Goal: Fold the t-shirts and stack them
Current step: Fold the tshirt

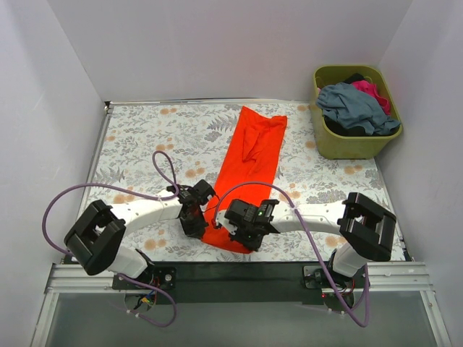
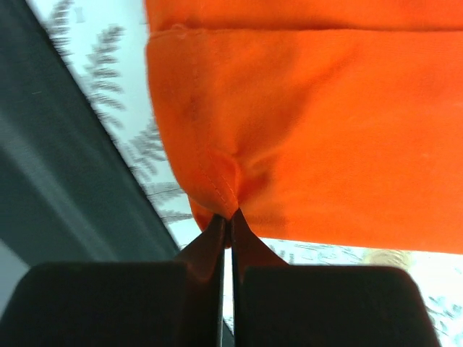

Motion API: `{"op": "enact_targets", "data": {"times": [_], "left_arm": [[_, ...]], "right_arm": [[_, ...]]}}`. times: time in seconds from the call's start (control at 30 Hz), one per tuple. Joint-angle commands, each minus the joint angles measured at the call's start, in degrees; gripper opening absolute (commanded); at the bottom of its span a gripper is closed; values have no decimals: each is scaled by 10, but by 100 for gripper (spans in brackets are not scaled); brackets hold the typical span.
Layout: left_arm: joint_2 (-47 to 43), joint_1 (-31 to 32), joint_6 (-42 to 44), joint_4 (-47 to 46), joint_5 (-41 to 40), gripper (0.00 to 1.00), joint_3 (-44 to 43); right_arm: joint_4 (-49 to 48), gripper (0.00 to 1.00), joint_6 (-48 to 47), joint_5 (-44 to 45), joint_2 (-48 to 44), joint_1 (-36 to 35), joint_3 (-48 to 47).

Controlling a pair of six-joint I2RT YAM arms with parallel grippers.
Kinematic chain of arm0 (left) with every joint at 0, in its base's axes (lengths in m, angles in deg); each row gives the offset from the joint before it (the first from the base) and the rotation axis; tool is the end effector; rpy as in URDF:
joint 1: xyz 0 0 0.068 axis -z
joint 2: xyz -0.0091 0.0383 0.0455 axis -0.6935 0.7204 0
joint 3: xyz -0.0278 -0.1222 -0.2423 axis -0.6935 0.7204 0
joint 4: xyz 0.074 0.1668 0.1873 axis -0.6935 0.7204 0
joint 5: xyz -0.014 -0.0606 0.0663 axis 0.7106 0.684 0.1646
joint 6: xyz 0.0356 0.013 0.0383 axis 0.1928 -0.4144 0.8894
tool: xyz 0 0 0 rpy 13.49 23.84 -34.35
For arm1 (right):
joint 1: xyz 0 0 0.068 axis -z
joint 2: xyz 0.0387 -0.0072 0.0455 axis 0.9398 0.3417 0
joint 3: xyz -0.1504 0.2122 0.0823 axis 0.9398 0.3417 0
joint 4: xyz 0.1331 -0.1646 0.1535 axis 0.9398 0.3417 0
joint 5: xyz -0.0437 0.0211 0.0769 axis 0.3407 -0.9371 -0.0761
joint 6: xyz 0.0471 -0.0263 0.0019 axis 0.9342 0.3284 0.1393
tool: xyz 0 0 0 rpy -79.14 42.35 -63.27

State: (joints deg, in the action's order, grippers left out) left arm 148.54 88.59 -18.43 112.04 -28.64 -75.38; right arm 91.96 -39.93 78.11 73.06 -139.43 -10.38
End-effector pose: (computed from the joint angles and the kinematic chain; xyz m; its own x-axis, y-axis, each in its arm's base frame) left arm 0.1573 -0.1528 0.1582 -0.5409 -0.8403 -0.0364 -0.8362 0.5419 -0.0836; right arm 0.1008 0.2753 0.1677 -0.3040 -0.8821 -0.3598 -0.9506 0.3057 0.0536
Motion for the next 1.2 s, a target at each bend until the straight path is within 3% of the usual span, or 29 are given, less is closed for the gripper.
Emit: {"op": "enact_targets", "data": {"times": [0.0,0.33,0.53,0.87,1.17], "left_arm": [[-40,3,-4,51,-31,0,-1],[-117,3,-9,104,2,0,-7],[-121,-3,9,127,-17,0,-63],[75,-67,118,50,-43,0,-275],[224,-124,198,-54,-19,0,-411]], "right_arm": [[23,1,9,-77,-19,-13,12],[58,1,24,-163,-57,-34,-23],[120,1,17,-109,-69,-7,-76],[175,1,-37,62,-61,184,-181],[148,1,-78,177,0,255,-222]]}}
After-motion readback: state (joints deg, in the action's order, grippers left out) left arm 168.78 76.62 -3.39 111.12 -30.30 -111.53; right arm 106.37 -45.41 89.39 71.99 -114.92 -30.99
